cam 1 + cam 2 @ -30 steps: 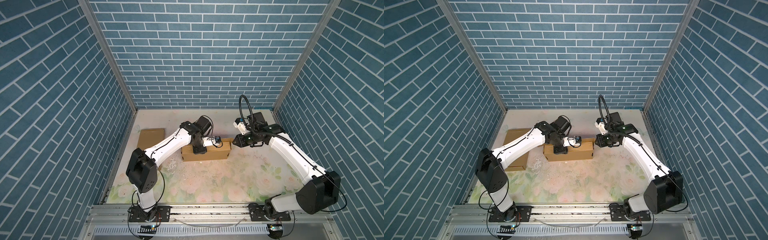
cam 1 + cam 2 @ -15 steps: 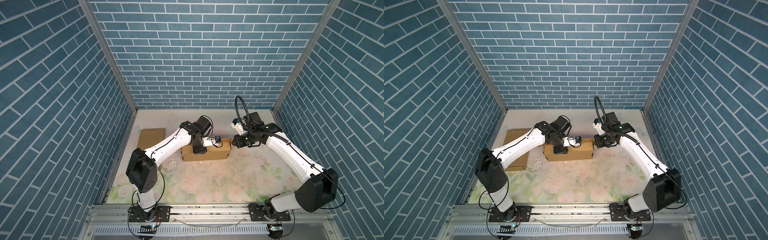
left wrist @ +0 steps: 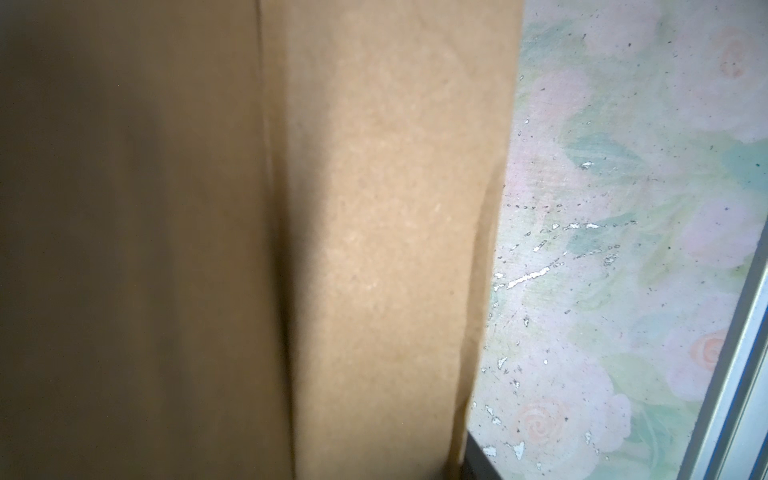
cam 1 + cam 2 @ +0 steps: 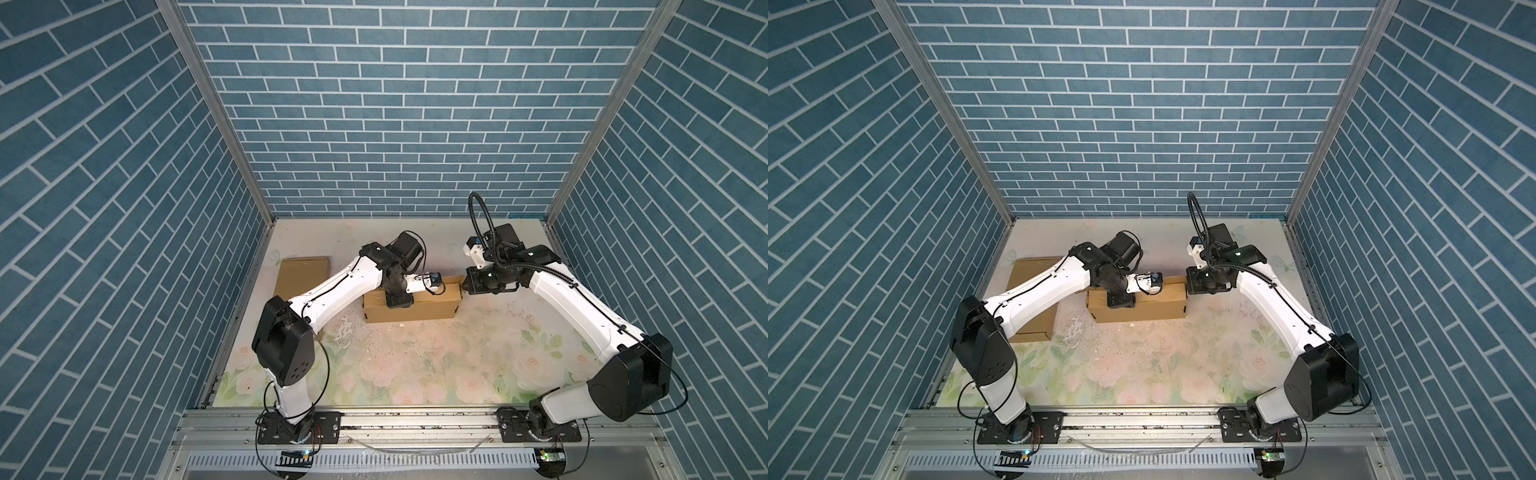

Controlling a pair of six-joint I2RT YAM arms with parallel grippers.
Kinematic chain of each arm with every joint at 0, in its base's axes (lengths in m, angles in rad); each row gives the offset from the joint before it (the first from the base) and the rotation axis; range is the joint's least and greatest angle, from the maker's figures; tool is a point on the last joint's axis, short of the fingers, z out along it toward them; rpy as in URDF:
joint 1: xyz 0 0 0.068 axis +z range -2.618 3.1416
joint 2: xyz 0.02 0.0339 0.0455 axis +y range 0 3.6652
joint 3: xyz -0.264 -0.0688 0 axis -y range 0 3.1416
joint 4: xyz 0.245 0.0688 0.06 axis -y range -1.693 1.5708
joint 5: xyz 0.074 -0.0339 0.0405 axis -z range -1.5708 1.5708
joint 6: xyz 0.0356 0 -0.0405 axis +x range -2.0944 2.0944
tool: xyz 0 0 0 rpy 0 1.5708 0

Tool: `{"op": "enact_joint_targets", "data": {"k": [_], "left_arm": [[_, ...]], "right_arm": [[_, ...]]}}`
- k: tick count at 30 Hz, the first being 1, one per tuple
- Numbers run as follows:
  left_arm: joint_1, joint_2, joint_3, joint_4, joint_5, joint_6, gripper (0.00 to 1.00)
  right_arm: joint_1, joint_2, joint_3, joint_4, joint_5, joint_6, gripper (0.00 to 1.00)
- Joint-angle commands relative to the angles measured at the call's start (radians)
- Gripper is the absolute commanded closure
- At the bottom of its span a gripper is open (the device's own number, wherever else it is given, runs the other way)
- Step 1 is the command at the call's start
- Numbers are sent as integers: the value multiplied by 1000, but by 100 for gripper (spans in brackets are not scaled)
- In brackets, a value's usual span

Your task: Fold the paper box

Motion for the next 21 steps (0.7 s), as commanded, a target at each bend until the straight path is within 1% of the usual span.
{"op": "enact_joint_targets", "data": {"k": [1, 6, 11, 21], "left_arm": [[4, 59, -22, -9, 15, -7, 54], [4, 57, -15, -7, 11, -14, 53], [4, 57, -11, 0, 10, -27, 51], [5, 50, -8, 6, -13, -33, 44]], "right_arm": [[6, 3, 32, 9, -33, 85, 100], [6, -2, -22, 34, -32, 123, 100], [6, -27, -72, 93, -43, 190, 100], [8, -29, -140, 95, 11, 185, 100]]}}
